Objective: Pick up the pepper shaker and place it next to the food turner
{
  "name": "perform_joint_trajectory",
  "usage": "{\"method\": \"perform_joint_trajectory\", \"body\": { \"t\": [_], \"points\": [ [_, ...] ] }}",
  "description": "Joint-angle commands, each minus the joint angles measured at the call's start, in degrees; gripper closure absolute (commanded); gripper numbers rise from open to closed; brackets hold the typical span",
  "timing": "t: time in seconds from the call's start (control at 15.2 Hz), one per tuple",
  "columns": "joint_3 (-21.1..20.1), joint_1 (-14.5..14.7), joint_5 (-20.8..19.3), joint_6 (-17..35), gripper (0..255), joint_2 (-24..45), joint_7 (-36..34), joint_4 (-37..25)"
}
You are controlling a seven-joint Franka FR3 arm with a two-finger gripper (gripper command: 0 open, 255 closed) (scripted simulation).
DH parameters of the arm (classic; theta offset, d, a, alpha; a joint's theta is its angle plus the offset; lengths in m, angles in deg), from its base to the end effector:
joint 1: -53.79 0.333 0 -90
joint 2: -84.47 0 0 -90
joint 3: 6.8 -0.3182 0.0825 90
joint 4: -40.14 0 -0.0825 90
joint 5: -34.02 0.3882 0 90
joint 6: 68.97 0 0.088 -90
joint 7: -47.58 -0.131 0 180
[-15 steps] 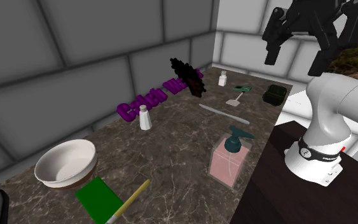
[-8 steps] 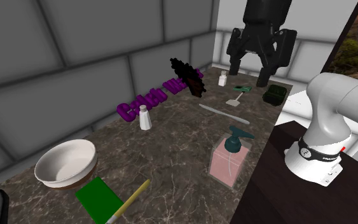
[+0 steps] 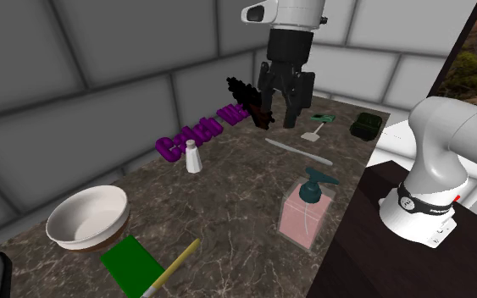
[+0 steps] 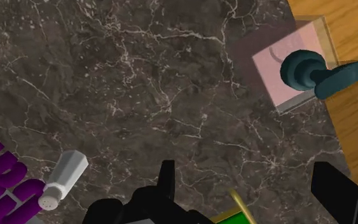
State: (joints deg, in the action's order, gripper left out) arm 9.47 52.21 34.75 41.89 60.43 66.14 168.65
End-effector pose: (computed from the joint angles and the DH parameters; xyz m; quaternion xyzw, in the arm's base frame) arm 0.4231 -0.1456 0.5120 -0.9968 -0.0131 -0.0648 0.0457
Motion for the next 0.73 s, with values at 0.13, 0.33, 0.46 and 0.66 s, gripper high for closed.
{"method": "perform_joint_trajectory", "body": {
  "t": [0.13,0.33,0.46,0.66],
  "points": [
    [3.48,-0.04,0.84,3.01,0,7.17,5.79,-3.37],
    [5.95,-0.19,2.41,4.94,0,13.21,10.45,-6.67],
    [7.39,-0.45,3.89,5.94,0,17.47,13.66,-9.27],
    [9.10,-1.22,6.67,6.94,0,24.17,18.52,-13.77]
  ]
}}
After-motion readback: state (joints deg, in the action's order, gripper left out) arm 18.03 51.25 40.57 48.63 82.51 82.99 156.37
